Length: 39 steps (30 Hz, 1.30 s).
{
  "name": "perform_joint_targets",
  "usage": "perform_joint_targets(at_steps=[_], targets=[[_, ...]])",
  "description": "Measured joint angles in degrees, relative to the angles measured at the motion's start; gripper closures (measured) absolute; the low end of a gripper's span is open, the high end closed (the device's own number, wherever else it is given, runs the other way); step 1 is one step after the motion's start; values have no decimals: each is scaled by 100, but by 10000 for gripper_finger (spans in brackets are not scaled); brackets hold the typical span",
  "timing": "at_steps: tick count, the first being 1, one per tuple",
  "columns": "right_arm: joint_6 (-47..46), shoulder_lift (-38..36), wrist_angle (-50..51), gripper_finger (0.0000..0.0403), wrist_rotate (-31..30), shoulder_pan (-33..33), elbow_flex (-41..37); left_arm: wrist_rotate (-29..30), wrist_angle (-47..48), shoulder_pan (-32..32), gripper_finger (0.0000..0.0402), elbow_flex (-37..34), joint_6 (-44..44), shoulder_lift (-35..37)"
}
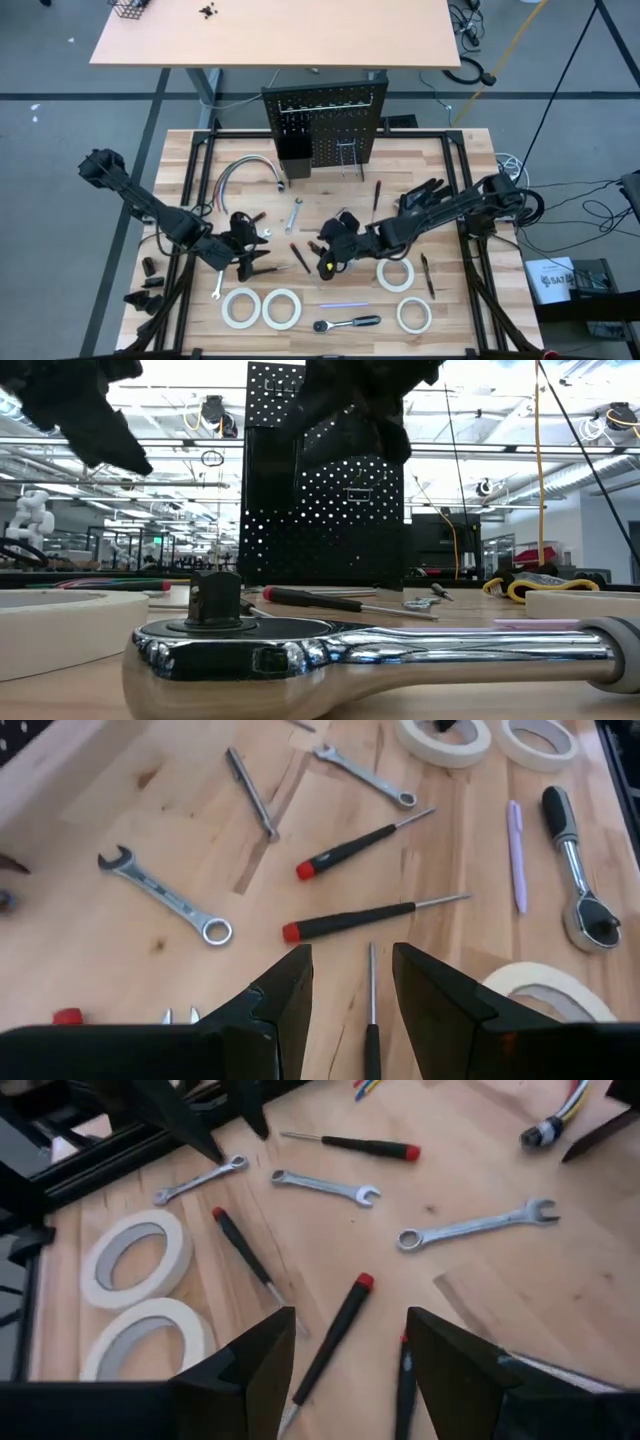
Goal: Hang tools onto peg board
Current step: Put the ratchet wrench into the peg board
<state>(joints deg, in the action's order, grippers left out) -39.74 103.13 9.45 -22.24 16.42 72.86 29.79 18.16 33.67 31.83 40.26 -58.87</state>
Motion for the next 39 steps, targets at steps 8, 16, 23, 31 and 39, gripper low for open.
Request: perform_joint_targets(at_steps=[8, 16, 23, 31, 39], targets=[[-11, 0, 401, 216, -20, 20, -2, -133, 16, 135, 259, -135, -8, -30], [-433, 0, 1488, 216, 102, 147, -2, -283, -132, 135, 259, -135, -12, -256], [-884, 0, 2186, 216, 416, 314, -2, -499, -445, 135, 259, -135, -43, -582], [-2078, -2, 3210, 216, 617, 727, -2, -897, -643, 135, 259, -135, -209, -947], [-3509, -2, 3566, 216, 911, 1086, -2, -908, -1264, 130, 259, -135, -635, -1232]])
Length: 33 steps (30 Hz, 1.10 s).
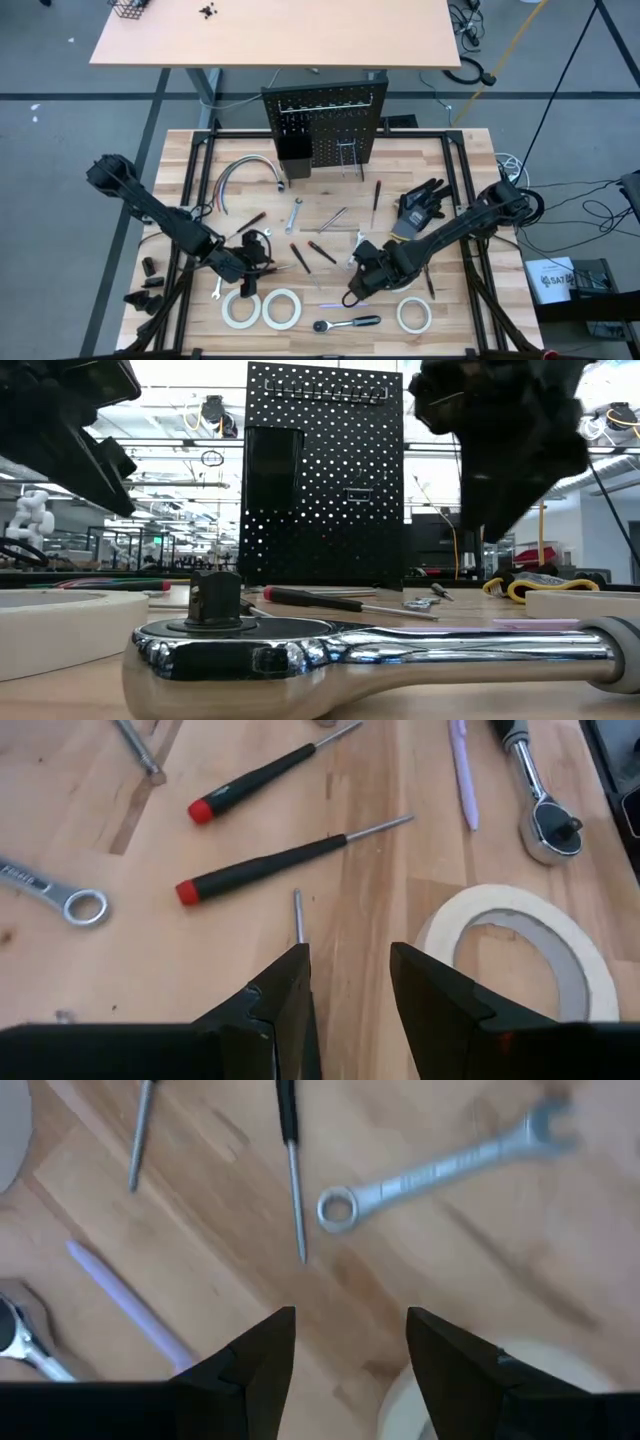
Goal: Hang tools onto peg board
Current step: Put the ratchet wrench into the peg board
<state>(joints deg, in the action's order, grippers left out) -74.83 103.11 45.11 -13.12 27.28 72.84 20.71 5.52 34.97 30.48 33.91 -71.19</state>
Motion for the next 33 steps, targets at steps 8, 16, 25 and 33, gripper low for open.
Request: perform_joint_targets(at_steps=[8, 16, 25, 33], targets=[[-1741, 0, 802, 216, 4, 359, 0, 2, -330, -8, 259, 0, -179, -140], [-2413, 0, 1309, 207, 173, 548, 1, 2, -436, -8, 259, 0, -167, -156], [-2211, -2, 1191, 199, 239, 514, 0, 2, -516, -12, 259, 0, -164, -156], [-1905, -2, 1158, 199, 456, 385, 0, -77, -682, -108, 259, 0, -122, -156]])
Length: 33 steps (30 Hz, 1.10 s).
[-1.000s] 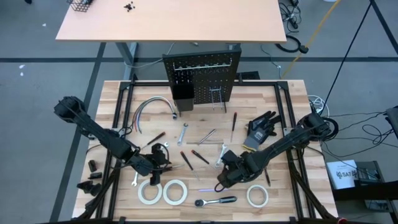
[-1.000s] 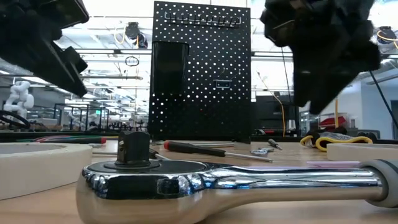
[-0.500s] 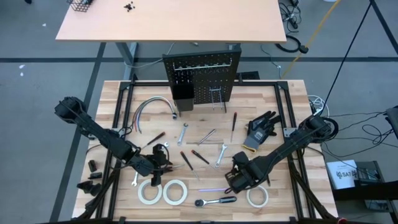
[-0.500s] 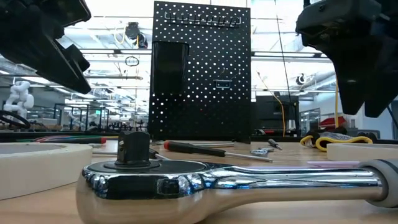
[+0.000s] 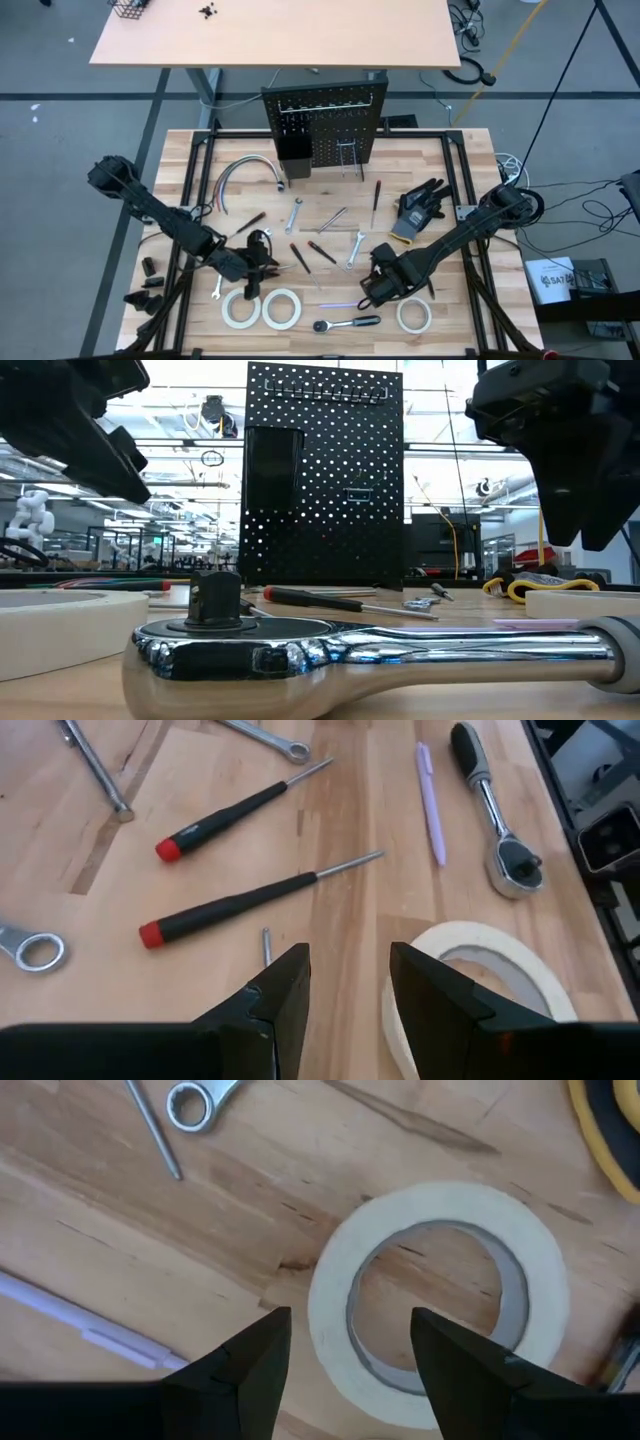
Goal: Hang tools onto peg board
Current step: Put the ratchet wrench into the peg board
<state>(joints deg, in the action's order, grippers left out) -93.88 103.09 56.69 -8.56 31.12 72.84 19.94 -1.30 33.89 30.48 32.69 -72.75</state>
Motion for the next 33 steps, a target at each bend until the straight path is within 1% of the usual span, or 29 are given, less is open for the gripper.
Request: perform_joint_targets(at_steps=[9, 15, 21, 27, 30, 33], targets=[[402, 0, -382, 199, -55, -42, 0, -22, 7, -235, 259, 0, -4, 0], [1239, 0, -1105, 199, -471, -75, 0, -29, 63, -245, 259, 0, -42, 0], [2117, 0, -1838, 199, -756, -298, 2, -238, 104, -241, 259, 0, -4, 0], [3115, 0, -2568, 199, -825, -466, 0, -326, 587, -239, 259, 0, 0, 0], [3668, 0, -2925, 199, -970, -493, 2, -332, 699, -238, 259, 0, 2, 0], [4126, 0, -3232, 199, -985, -520, 2, -399, 702, -211, 259, 0, 0, 0]])
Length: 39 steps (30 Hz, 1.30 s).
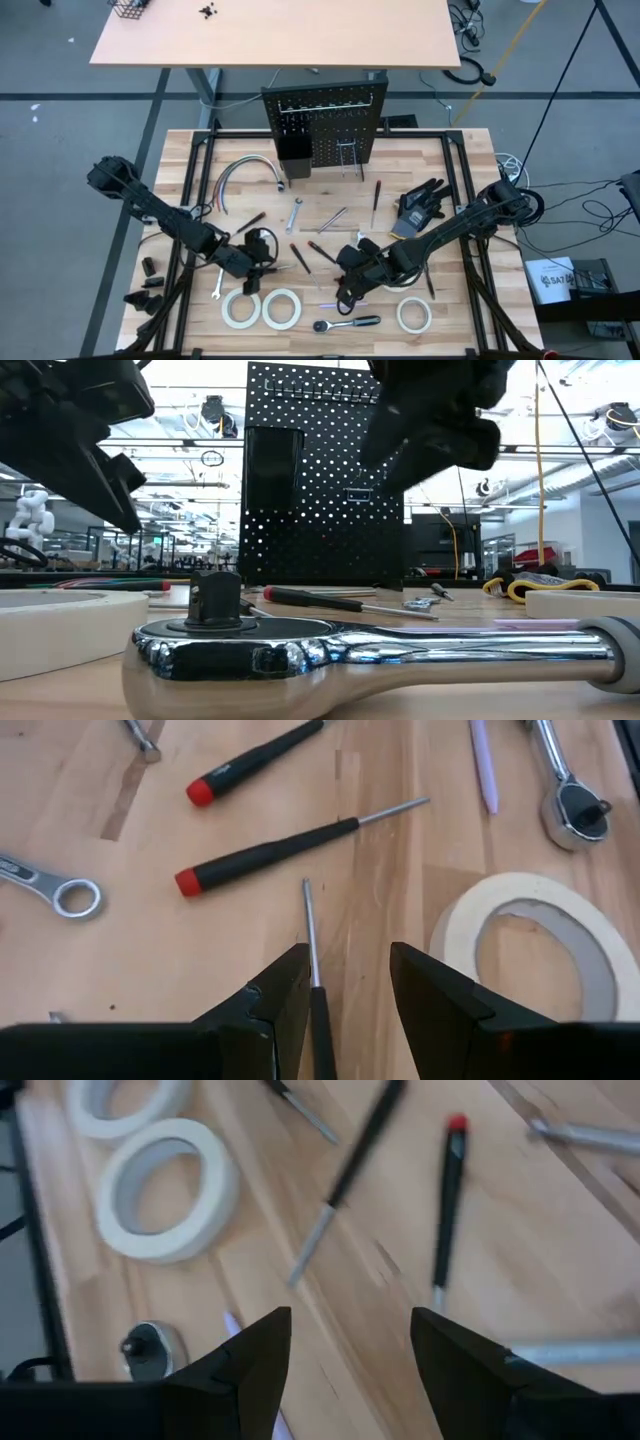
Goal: Hang tools onto peg board
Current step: Put the ratchet wrench into the peg board
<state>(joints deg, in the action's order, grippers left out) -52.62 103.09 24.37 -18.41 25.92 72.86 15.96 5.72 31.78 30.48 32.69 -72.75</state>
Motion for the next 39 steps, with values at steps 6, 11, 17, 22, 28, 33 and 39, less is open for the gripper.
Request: perform_joint_targets(at_steps=[6, 11, 17, 22, 28, 33, 39], targets=[[278, 0, -252, 199, -9, -93, 0, 17, -82, 54, 259, 0, -2, 0], [469, 0, -369, 199, -98, -176, 0, 38, -280, 49, 259, 0, 0, 0], [1224, 0, -558, 199, -69, -189, 0, 40, -348, 49, 259, 0, -40, 0], [1745, 0, -683, 200, 360, -186, 0, -124, -345, 57, 259, 0, -40, 0], [1748, 0, -706, 200, 983, -115, -1, -222, -338, 175, 259, 0, -11, 0], [1793, 0, -707, 200, 1132, 188, 0, -220, -330, 350, 259, 0, -4, 0], [1875, 0, -706, 200, 1130, 673, 0, -192, -326, 556, 259, 0, 2, 0]])
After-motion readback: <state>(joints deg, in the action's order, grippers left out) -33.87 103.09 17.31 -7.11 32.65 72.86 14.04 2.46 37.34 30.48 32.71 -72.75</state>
